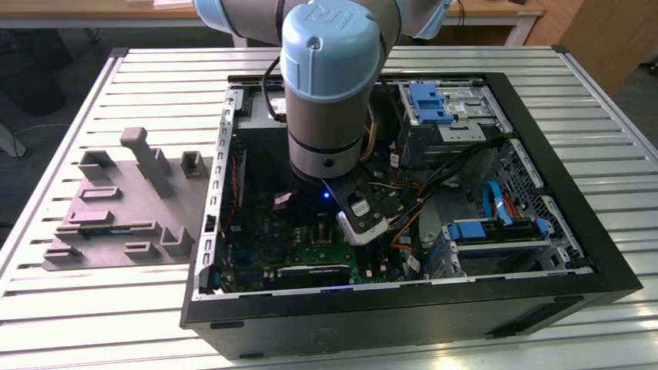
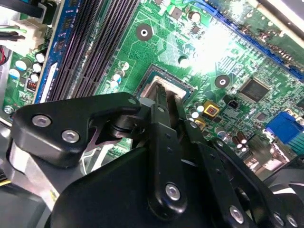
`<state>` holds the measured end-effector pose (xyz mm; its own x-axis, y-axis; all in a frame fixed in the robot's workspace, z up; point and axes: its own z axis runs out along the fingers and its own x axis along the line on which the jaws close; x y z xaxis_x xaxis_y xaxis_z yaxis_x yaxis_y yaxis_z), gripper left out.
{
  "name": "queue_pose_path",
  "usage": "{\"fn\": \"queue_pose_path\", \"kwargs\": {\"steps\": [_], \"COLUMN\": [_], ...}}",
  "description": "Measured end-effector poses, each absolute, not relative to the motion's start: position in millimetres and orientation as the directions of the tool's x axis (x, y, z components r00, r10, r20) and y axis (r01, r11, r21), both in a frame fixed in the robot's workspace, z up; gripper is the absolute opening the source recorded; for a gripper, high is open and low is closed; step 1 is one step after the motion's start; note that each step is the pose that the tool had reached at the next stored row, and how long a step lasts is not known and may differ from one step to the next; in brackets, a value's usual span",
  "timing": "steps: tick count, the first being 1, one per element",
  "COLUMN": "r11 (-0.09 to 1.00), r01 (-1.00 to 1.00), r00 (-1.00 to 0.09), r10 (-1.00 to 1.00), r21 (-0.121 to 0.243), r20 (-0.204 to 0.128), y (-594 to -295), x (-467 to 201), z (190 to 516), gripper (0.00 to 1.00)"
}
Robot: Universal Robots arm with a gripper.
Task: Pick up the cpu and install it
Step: 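Place the cpu into insertion slot, then close the cpu cover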
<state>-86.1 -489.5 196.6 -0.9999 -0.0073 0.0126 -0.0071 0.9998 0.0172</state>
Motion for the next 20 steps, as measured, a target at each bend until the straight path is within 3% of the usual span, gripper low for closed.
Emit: {"fn": "queue_pose_path", "kwargs": {"steps": [7, 11, 20], "r11": [1.000, 1.000, 1.000], "r01": [-0.007, -0.007, -0.007], "r00": [-1.000, -1.000, -1.000], "r10": [-0.007, -0.007, -0.007], "r21": [0.017, 0.018, 0.017], "r20": [0.014, 0.015, 0.015], "y": [-489.4, -489.4, -489.4], "x": [-86.1, -86.1, -86.1], "z": [202.6, 205.1, 209.3], "gripper": [0.22, 0.11, 0.11]}}
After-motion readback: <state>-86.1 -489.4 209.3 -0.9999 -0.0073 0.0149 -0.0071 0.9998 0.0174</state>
